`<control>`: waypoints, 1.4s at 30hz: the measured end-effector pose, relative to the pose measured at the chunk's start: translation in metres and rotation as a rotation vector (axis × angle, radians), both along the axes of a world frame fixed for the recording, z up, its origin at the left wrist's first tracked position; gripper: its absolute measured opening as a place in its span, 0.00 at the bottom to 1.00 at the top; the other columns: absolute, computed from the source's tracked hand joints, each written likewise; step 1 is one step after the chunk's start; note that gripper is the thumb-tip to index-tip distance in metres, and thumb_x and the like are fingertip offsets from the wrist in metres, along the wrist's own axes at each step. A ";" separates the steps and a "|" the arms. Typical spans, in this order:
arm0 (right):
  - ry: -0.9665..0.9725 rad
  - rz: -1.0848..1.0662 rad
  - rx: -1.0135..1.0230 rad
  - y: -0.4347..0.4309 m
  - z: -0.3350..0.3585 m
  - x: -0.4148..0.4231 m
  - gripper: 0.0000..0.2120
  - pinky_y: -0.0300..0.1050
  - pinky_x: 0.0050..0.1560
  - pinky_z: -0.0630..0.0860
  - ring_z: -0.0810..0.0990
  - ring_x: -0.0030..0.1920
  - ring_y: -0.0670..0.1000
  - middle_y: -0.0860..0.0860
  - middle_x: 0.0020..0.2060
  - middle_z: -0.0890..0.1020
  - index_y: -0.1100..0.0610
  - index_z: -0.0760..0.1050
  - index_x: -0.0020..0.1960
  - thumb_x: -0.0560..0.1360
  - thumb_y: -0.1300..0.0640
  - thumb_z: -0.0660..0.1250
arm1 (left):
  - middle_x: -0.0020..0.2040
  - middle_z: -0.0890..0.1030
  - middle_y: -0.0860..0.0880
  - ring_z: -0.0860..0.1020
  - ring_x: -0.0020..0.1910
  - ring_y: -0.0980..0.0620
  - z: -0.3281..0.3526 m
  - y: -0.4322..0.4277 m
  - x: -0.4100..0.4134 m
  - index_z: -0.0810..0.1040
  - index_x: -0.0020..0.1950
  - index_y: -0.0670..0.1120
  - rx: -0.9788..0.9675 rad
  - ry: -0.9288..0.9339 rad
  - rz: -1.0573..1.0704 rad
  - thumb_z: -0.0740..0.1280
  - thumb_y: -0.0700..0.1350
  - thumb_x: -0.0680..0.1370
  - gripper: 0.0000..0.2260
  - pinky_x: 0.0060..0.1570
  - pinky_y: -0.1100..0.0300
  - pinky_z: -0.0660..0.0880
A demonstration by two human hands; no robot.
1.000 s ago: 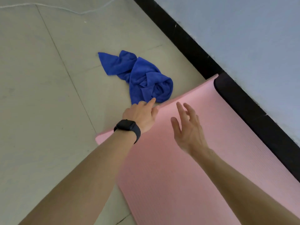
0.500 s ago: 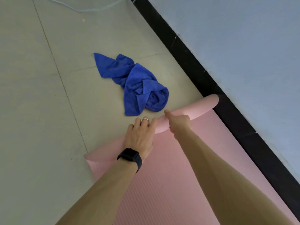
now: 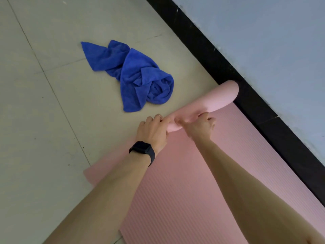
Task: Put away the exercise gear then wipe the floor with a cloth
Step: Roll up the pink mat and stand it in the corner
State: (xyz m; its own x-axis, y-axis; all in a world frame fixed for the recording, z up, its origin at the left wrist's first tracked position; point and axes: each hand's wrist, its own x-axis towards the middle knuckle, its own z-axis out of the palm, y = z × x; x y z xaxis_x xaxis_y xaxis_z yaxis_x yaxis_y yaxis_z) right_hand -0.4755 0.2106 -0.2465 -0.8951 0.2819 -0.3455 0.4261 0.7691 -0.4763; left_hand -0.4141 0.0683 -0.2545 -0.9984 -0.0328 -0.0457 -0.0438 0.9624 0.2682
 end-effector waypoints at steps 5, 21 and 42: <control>0.273 0.810 0.508 0.024 -0.005 0.008 0.31 0.64 0.78 0.42 0.40 0.80 0.55 0.50 0.81 0.44 0.40 0.48 0.80 0.80 0.38 0.53 | 0.48 0.80 0.49 0.76 0.43 0.44 -0.015 0.021 0.027 0.79 0.59 0.51 -0.139 0.111 -0.055 0.75 0.39 0.67 0.21 0.39 0.50 0.70; 0.215 0.717 0.466 0.040 0.027 0.019 0.24 0.70 0.74 0.45 0.51 0.78 0.60 0.55 0.78 0.58 0.42 0.66 0.73 0.79 0.35 0.52 | 0.82 0.51 0.48 0.58 0.79 0.45 -0.027 0.038 0.072 0.45 0.82 0.50 0.000 -0.092 -0.107 0.61 0.56 0.80 0.36 0.71 0.40 0.62; -0.070 0.781 0.439 0.127 0.027 0.131 0.25 0.66 0.77 0.38 0.34 0.79 0.54 0.48 0.81 0.43 0.40 0.47 0.80 0.84 0.41 0.41 | 0.82 0.40 0.49 0.43 0.81 0.47 0.008 0.116 0.179 0.37 0.81 0.50 0.026 -0.221 -0.338 0.51 0.53 0.84 0.30 0.77 0.45 0.50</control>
State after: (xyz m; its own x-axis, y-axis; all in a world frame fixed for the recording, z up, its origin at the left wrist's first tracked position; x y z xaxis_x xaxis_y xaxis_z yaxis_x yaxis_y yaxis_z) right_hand -0.3444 0.3374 -0.2197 -0.8681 -0.2783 -0.4110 -0.2773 0.9587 -0.0633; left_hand -0.2348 0.1841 -0.2461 -0.9188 0.2997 -0.2570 0.2147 0.9255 0.3119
